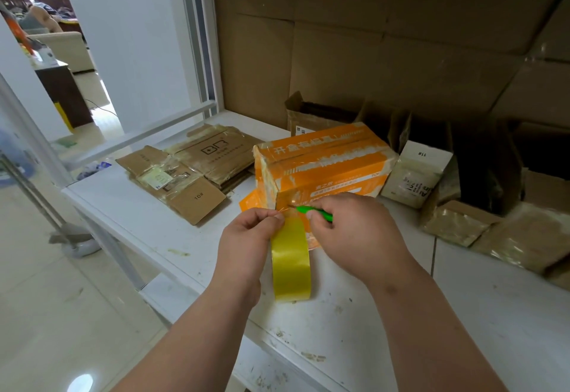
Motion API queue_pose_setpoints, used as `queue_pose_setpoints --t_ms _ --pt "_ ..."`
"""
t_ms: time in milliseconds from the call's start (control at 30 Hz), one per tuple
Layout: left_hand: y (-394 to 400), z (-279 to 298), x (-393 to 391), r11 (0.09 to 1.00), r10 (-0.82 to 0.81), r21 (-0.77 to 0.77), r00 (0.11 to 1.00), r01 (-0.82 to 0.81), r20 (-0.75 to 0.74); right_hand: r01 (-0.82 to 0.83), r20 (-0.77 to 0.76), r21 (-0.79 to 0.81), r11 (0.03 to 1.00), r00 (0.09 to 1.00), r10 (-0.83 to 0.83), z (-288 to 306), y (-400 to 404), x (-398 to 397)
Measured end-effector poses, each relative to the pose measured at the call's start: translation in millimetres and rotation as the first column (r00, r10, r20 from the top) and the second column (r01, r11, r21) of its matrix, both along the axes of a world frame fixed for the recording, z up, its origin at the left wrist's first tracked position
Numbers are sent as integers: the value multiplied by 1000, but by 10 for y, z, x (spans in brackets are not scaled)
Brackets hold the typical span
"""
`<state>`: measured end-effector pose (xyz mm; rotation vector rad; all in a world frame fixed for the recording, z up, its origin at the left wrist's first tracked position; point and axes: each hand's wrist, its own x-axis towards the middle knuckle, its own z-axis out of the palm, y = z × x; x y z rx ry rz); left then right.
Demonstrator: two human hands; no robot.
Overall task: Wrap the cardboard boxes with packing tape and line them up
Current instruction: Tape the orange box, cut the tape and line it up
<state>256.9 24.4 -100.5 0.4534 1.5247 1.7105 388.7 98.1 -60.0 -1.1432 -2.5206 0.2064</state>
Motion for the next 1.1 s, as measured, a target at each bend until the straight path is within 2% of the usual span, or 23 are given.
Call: queue_pose_setpoints --t_ms 100,233,400,500,533,600,667,733,833,933,1000,1100 --pt "8 9 0 1000 6 -12 1000 -6 5 104 55 0 995 993 -104 -41 109 116" --pt "19 4 -9 999 -6 -32 1000 6 -11 235 -15 -159 959 971 -241 -153 189 329" --pt "44 9 -14 998 -26 -52 1000 26 -5 353 273 -298 887 922 -275 -461 187 436" --pt "44 16 -18 997 -38 -63 999 38 -4 390 350 -223 894 888 -300 -582 153 382" --pt "42 15 -21 997 -40 -67 999 40 -6 391 309 -176 903 893 -327 -593 139 345" --pt "42 10 -29 997 -43 -68 999 42 -11 358 36 -210 910 933 -359 -556 74 230" --pt "44 4 -30 997 -37 -67 999 35 -18 205 -326 -420 884 875 -358 -458 -27 63" --pt "44 0 -30 998 -34 -62 999 32 -25 -9 -504 -620 784 771 -389 -369 -135 -105" --pt "37 -6 -45 998 -42 -56 999 41 -28 -159 -552 -742 651 697 -458 -350 -203 -274" --pt "35 -12 -66 997 -43 -58 999 42 -24 -190 -563 -793 579 590 -578 -366 -212 -369" --pt "25 -16 -80 998 -33 -61 999 31 -26 -193 -572 -800 569 531 -625 -360 -207 -411" --pt "1 -44 -79 999 2 -50 998 -5 -57 -168 -574 -791 588 535 -620 -336 -218 -461"
